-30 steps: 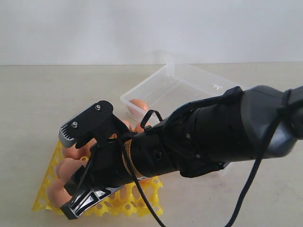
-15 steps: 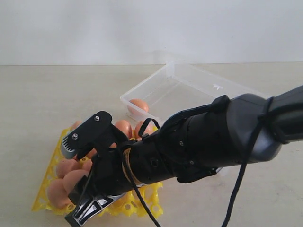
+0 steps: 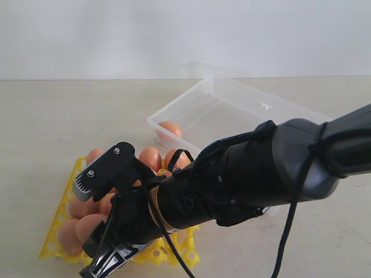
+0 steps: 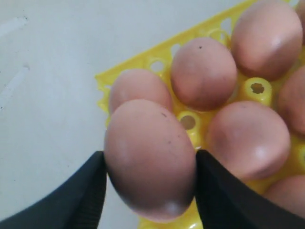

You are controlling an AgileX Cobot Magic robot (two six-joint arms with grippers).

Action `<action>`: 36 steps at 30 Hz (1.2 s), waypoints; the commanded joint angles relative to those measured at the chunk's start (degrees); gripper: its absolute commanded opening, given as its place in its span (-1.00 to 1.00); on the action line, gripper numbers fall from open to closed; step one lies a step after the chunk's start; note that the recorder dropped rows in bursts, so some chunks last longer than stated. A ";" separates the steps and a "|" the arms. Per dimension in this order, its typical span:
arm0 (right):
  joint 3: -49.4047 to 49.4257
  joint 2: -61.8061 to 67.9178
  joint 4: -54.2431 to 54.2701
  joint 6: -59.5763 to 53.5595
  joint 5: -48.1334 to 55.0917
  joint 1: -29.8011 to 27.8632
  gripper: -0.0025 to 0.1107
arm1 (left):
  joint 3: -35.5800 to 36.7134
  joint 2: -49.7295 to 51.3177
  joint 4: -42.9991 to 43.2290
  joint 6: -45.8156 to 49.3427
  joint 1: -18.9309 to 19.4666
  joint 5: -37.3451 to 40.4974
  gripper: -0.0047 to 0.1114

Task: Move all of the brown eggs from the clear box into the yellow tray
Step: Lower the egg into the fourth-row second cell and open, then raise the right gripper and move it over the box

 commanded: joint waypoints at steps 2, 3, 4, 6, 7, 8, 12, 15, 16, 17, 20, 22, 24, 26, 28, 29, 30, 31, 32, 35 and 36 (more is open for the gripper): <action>-0.30 -0.09 -0.75 -0.60 -0.86 0.07 0.13 | 0.21 -0.15 0.08 0.08 -0.25 -0.24 -0.85; -0.30 -0.09 -0.75 -0.60 -0.86 0.07 0.13 | 0.21 -0.15 0.08 0.08 -0.25 -0.24 -0.85; -0.30 -0.09 -0.75 -0.60 -0.86 0.07 0.13 | 0.21 -0.15 0.08 0.08 -0.25 -0.24 -0.85; -0.30 -0.09 -0.75 -0.60 -0.86 0.07 0.13 | 0.21 -0.15 0.08 0.08 -0.25 -0.24 -0.85; -0.30 -0.09 -0.75 -0.60 -0.86 0.07 0.13 | 0.21 -0.15 0.08 0.08 -0.25 -0.24 -0.85; -0.30 -0.09 -0.75 -0.60 -0.86 0.07 0.13 | 0.21 -0.15 0.08 0.08 -0.25 -0.24 -0.85; -0.30 -0.34 -0.75 -0.35 -0.86 0.07 0.13 | 0.21 -0.15 0.08 0.08 -0.25 -0.24 -0.85; -0.30 -1.86 -0.75 0.08 -0.86 0.07 0.13 | 0.21 -0.15 0.08 0.08 -0.25 -0.24 -0.85; -0.30 -2.92 -0.75 0.86 -0.86 0.07 0.13 | 0.21 -0.15 0.08 0.08 -0.25 -0.24 -0.85; -0.30 -3.81 -0.75 1.15 -0.74 0.07 0.13 | 0.21 -0.15 0.08 0.08 -0.25 -0.24 -0.85; -0.30 -8.03 -0.75 1.15 2.29 0.07 0.13 | 0.21 -0.15 0.08 0.08 -0.25 -0.24 -0.85; -0.30 -11.10 -0.75 1.15 7.45 0.07 0.13 | 0.21 -0.15 0.08 0.08 -0.25 -0.24 -0.85; -0.30 -13.66 -0.75 1.15 14.95 0.07 0.13 | 0.21 -0.15 0.08 0.08 -0.25 -0.24 -0.85; -0.30 -15.82 -0.75 1.15 24.73 0.07 0.13 | 0.21 -0.15 0.08 0.08 -0.25 -0.24 -0.85; -0.30 -17.70 -0.75 1.04 36.97 0.07 0.13 | 0.21 -0.15 0.08 0.08 -0.25 -0.24 -0.85; -0.30 -18.43 -0.40 0.87 42.79 0.07 0.13 | 0.21 -0.15 0.08 0.08 -0.25 -0.24 -0.85; -0.30 -19.07 0.43 0.37 48.33 0.07 0.13 | 0.21 -0.15 0.08 0.08 -0.25 -0.24 -0.85; -0.30 -19.45 1.51 -0.34 53.66 0.07 0.13 | 0.21 -0.15 0.08 0.08 -0.25 -0.24 -0.85; -0.30 -19.71 2.76 -1.32 57.54 0.07 0.13 | 0.21 -0.15 0.08 0.08 -0.25 -0.24 -0.85; -0.30 -19.60 9.17 -7.80 67.36 -0.95 0.13 | 0.21 -0.15 0.08 0.08 -0.25 -0.24 -0.85; -0.30 -19.60 11.68 -10.99 67.79 -1.73 0.13 | 0.21 -0.15 0.08 0.08 -0.25 -0.24 -0.85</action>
